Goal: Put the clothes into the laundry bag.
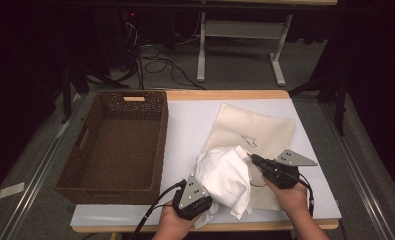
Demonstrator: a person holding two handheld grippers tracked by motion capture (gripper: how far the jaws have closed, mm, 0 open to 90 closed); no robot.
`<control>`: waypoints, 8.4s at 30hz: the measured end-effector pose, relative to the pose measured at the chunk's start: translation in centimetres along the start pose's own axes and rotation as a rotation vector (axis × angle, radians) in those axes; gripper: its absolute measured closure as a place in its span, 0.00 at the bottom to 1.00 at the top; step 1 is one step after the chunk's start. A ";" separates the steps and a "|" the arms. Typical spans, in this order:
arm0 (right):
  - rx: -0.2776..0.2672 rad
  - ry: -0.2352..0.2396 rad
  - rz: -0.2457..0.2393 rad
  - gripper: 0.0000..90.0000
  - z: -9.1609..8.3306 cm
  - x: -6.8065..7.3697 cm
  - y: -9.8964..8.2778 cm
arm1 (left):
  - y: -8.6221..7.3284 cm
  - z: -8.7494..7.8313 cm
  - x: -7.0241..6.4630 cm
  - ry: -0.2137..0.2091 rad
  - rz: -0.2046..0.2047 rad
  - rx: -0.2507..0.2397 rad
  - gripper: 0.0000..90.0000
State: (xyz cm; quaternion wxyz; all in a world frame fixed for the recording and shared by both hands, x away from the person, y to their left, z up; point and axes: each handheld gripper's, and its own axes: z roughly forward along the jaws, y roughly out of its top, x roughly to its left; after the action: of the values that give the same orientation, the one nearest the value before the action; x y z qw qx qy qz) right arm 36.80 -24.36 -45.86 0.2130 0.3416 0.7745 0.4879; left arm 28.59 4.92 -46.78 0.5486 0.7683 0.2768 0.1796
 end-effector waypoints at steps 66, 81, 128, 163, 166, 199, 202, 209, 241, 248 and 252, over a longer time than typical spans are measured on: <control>-0.073 0.057 0.038 0.99 -1.5 0.3 -0.1 | -0.7 6.5 0.7 0.035 -0.136 0.112 0.83; -0.069 0.048 0.035 0.99 -1.6 0.3 -0.2 | -1.5 3.8 0.3 0.024 -0.179 0.108 0.51; -0.072 0.042 0.035 0.99 -1.8 0.2 -0.2 | -2.0 2.3 -1.3 0.049 -0.150 0.176 0.29; -0.068 0.048 0.036 0.99 -1.7 0.3 -0.3 | 0.3 6.5 -0.6 0.016 -0.169 0.085 0.66; -0.070 0.050 0.040 0.99 -1.7 0.2 -0.3 | 0.4 7.2 -0.5 0.032 -0.175 0.102 0.70; -0.125 0.071 0.022 0.99 -3.3 0.9 0.4 | 0.0 6.7 0.0 0.059 -0.175 0.086 0.40; -0.123 0.072 0.015 0.99 -3.2 1.0 0.4 | -0.4 5.2 0.0 0.105 -0.178 0.054 0.31; -0.122 0.075 0.014 0.99 -3.1 1.2 0.5 | -0.6 6.0 1.8 0.151 -0.227 0.084 0.09; -0.119 0.092 0.017 0.99 -3.0 1.3 0.3 | 1.4 10.6 2.2 0.142 -0.319 0.111 0.76; -0.120 0.091 0.015 0.99 -3.0 1.2 0.3 | 0.8 10.2 2.1 0.112 -0.283 0.101 0.63; -0.117 0.090 0.013 0.99 -3.0 1.2 0.2 | 0.6 9.1 2.0 0.106 -0.258 0.102 0.40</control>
State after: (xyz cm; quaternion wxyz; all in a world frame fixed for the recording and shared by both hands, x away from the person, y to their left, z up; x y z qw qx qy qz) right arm 34.06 -25.19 -44.35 0.1945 0.3113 0.7512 0.5486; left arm 35.61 -0.76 -49.31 0.5120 0.7427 0.4104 0.1335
